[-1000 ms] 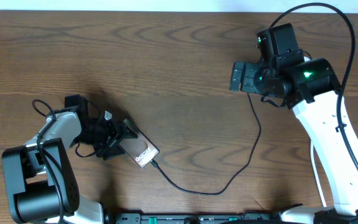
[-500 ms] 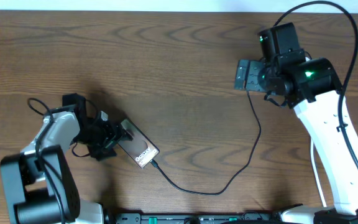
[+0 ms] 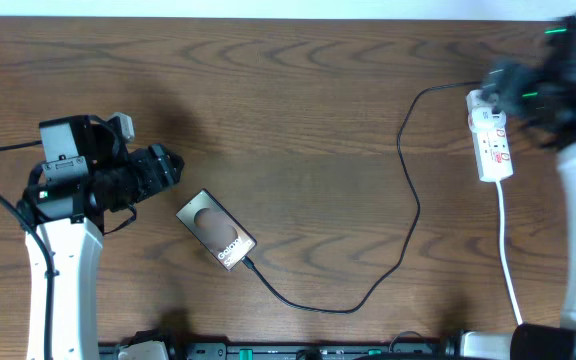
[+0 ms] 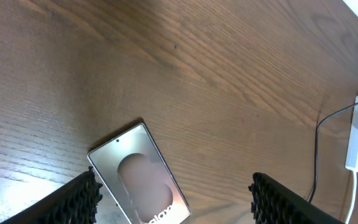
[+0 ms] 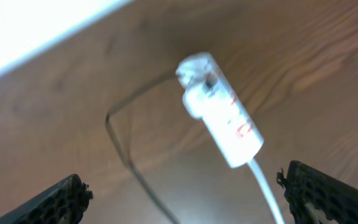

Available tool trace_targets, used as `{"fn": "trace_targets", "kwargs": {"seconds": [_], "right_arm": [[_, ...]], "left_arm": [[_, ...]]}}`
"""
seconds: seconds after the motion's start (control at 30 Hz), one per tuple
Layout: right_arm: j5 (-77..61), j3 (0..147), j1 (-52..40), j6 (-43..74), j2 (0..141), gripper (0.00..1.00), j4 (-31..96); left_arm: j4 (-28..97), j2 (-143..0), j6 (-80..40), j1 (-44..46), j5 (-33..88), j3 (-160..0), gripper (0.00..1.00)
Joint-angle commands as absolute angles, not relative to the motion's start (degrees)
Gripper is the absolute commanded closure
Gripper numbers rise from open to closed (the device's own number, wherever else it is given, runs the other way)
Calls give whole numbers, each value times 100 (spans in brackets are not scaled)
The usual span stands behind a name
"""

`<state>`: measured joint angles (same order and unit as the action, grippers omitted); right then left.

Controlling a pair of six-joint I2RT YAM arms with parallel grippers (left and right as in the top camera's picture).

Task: Plug charger to phone and switch on socket
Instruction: 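Move the right gripper to the white power strip's switch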

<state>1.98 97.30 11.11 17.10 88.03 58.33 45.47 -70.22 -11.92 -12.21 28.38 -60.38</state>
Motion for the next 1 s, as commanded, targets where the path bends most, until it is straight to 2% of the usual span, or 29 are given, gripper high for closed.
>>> {"fn": "trace_targets", "kwargs": {"seconds": [0.0, 0.1, 0.2, 0.4, 0.73, 0.97], "right_arm": [[-1608, 10265, 2187, 781, 8925, 1, 5763], [-2755, 10610, 2930, -80, 9327, 1, 5817], [-2849, 10728, 3288, -528, 9878, 1, 5830], [-3214, 10722, 3321, -1391, 11244, 1, 5854], [-3452, 10713, 3114, -1441, 12768, 1, 6112], [-3507, 10713, 2945, -1446, 12978, 2, 6152]], "left_arm": [[4580, -6987, -1096, -1219, 2733, -6106, 24], [4565, -6997, -1096, -1219, 2733, -6106, 24], [4543, -6997, -1096, -1219, 2733, -6106, 24], [4578, -6997, -1096, -1219, 2733, -6104, 24], [4626, -6997, -1098, -1219, 2733, -6099, 24], [4630, -6997, -1098, -1219, 2733, -6099, 24]]}}
